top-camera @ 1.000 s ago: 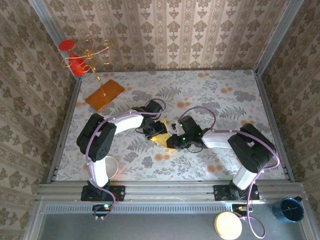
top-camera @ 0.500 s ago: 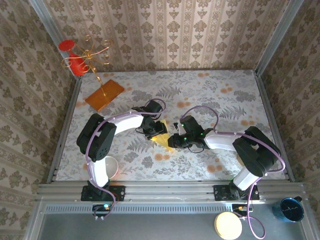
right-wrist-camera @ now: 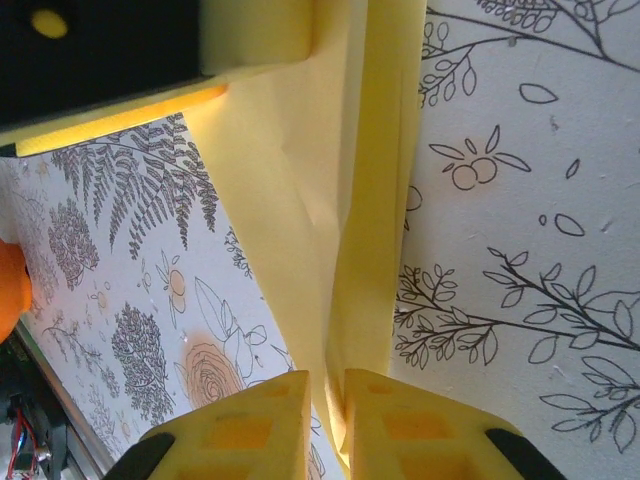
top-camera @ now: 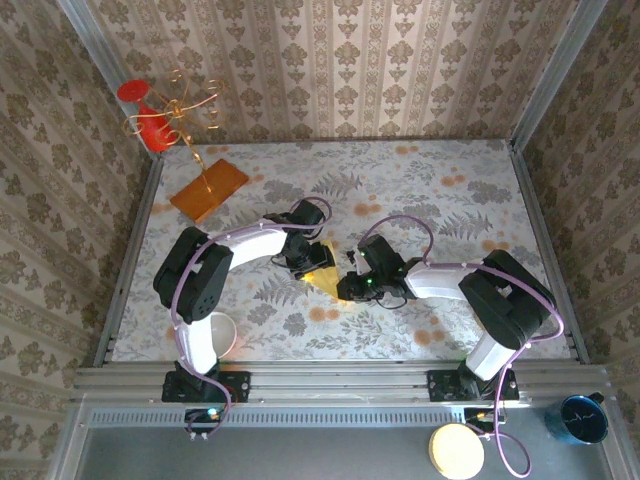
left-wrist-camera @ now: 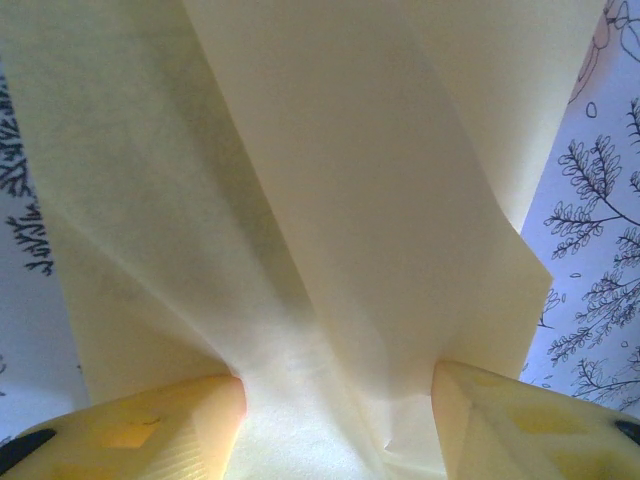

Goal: Fold a paper plane with a square sheet of paper (pick it up from the middle)

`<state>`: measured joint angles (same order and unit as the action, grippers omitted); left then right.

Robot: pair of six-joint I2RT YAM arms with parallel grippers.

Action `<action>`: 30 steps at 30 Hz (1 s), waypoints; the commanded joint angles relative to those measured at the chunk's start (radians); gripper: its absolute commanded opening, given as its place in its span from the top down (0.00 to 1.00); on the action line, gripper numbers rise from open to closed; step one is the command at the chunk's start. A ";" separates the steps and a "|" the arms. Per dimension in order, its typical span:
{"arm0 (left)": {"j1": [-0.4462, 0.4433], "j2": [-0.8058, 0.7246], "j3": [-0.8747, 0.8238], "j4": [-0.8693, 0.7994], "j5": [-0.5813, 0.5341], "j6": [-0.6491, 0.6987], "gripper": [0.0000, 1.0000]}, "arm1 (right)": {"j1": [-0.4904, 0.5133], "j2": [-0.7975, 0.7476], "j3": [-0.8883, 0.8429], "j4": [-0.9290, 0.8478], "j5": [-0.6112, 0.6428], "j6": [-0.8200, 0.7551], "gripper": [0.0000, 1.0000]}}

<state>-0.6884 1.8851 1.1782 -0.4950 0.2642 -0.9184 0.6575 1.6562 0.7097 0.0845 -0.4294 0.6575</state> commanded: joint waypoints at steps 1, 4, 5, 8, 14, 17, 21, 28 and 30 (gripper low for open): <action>-0.006 0.098 -0.059 -0.117 -0.051 0.018 0.43 | 0.007 0.019 0.010 -0.030 0.001 -0.013 0.83; -0.005 0.098 -0.061 -0.117 -0.051 0.016 0.44 | 0.007 0.026 0.009 -0.031 0.000 -0.014 0.86; -0.006 0.096 -0.062 -0.117 -0.051 0.016 0.44 | 0.007 0.028 0.010 -0.035 -0.004 -0.016 0.86; -0.006 0.095 -0.067 -0.116 -0.051 0.013 0.44 | 0.007 0.034 0.010 -0.044 -0.004 -0.022 0.87; -0.006 0.086 -0.065 -0.117 -0.049 0.012 0.44 | 0.007 0.050 0.011 -0.048 -0.007 -0.026 0.89; -0.003 0.072 -0.059 -0.119 -0.047 0.016 0.44 | 0.005 0.058 0.011 -0.051 -0.008 -0.026 0.91; 0.006 0.020 -0.048 -0.069 -0.003 0.035 0.45 | -0.005 0.078 0.011 -0.059 -0.031 -0.016 0.92; 0.022 -0.107 -0.013 0.005 0.022 0.088 0.45 | -0.021 0.077 0.014 -0.042 -0.079 -0.006 0.92; 0.033 -0.140 -0.034 0.025 0.015 0.100 0.46 | -0.027 0.074 0.014 -0.038 -0.089 -0.006 0.92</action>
<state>-0.6731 1.8160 1.1648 -0.4778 0.2836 -0.8642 0.6369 1.7061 0.7181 0.0799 -0.4927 0.6518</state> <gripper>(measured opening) 0.546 0.085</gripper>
